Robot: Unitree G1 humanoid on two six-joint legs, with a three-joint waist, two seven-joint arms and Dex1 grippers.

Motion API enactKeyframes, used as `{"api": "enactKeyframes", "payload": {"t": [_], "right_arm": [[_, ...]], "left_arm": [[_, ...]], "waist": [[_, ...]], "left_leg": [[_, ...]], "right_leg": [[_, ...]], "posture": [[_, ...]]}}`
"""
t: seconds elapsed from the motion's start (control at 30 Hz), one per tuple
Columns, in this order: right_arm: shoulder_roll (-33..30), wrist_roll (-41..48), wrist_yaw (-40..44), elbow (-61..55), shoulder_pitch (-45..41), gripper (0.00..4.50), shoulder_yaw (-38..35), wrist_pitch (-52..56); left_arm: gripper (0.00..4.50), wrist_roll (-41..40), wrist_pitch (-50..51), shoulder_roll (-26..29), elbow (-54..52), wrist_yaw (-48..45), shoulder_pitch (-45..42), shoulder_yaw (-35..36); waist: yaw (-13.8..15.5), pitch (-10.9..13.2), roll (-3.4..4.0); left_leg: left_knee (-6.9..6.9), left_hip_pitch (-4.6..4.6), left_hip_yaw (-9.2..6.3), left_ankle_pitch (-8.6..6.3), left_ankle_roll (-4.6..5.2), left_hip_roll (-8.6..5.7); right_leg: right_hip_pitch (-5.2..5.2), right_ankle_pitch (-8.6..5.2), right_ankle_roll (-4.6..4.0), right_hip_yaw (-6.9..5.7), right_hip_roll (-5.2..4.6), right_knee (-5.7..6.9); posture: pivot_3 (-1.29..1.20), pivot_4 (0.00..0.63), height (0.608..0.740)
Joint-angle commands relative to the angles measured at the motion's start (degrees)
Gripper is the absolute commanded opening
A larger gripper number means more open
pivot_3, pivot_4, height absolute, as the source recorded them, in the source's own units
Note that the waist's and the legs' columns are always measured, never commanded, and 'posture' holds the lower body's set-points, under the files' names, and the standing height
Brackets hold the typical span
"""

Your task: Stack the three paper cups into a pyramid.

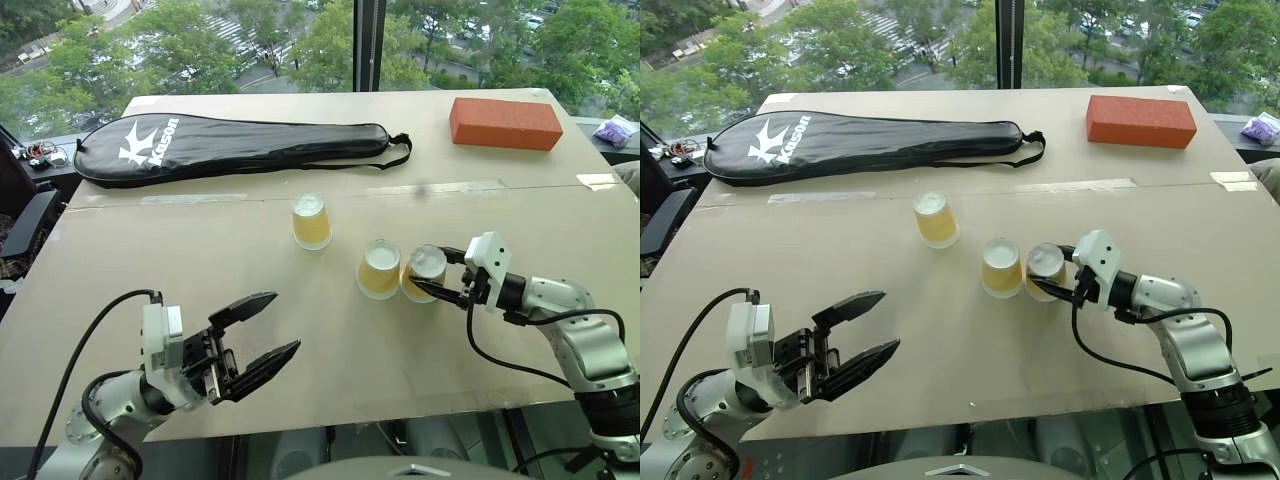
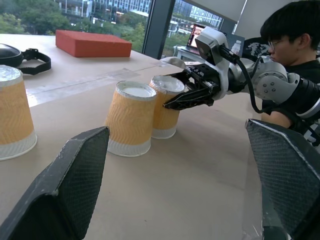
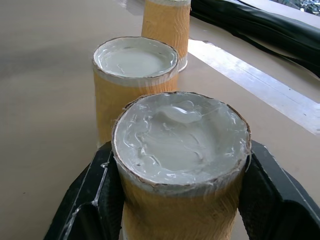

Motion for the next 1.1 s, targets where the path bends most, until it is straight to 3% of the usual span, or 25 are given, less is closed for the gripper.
{"api": "enactKeyframes", "payload": {"t": [0.03, 0.3, 0.47, 0.7, 0.9, 1.1], "right_arm": [[-0.62, -0.27, 1.17, 0.33, -0.96, 2.23, -0.01, -1.13], [0.05, 0.86, 2.78, 2.17, -1.89, 2.23, 0.08, 0.12], [-0.20, 1.37, 3.84, 3.36, -3.03, 4.47, -0.26, 0.39], [-0.04, 3.32, 3.19, 0.82, -2.89, 4.47, -4.09, -2.13], [-3.47, 13.37, 6.93, -7.55, 1.49, 4.47, -12.46, -0.27], [-5.74, 19.08, 5.32, -14.56, 7.24, 4.47, -18.14, 2.57]], "left_arm": [[4.50, -0.21, -0.77, -0.17, -3.56, 1.30, 0.34, 0.80], [4.50, -0.92, 1.30, 0.53, -6.50, 5.30, -0.91, 0.02], [4.50, -1.37, 2.64, 0.93, -6.22, 6.26, -2.82, -0.27], [4.50, -1.64, 4.98, -0.24, -3.91, 11.68, -6.88, 0.82], [4.50, 5.84, 13.84, 1.55, 4.28, 28.85, -20.28, -0.01], [4.50, 9.82, 22.02, 5.05, 17.46, 28.01, -36.55, -7.63]], "waist": [[0.01, 0.00, 0.00], [0.01, -0.01, 0.00], [-0.01, 0.00, 0.00], [0.05, 0.01, 0.01], [0.83, 0.00, 0.00], [1.25, 0.02, -0.01]], "left_leg": [[0.00, 0.00, 0.00, 0.00, 0.00, 0.00], [0.00, 0.02, -0.01, 0.00, 0.00, 0.00], [0.00, 0.01, 0.00, 0.00, 0.00, 0.00], [0.00, -0.01, -0.01, 0.00, 0.00, -0.01], [0.02, 0.00, -0.13, 0.00, 0.00, -0.05], [0.02, -0.01, -0.15, 0.00, 0.00, -0.04]], "right_leg": [[0.00, 0.00, 0.00, 0.00, 0.00, 0.00], [0.02, 0.00, 0.00, 0.00, 0.00, 0.00], [0.02, 0.09, -0.14, -0.01, 0.02, 0.00], [0.02, 0.10, -0.15, -0.03, 0.02, 0.01], [0.10, 0.11, -0.14, -0.13, 0.00, 0.02], [0.12, 0.24, 0.05, -0.16, 0.04, 0.02]], "posture": [[0.00, 0.150, 0.740], [0.00, 0.150, 0.740], [0.00, 0.150, 0.740], [0.00, 0.150, 0.740], [0.00, 0.150, 0.740], [0.00, 0.150, 0.740]]}}
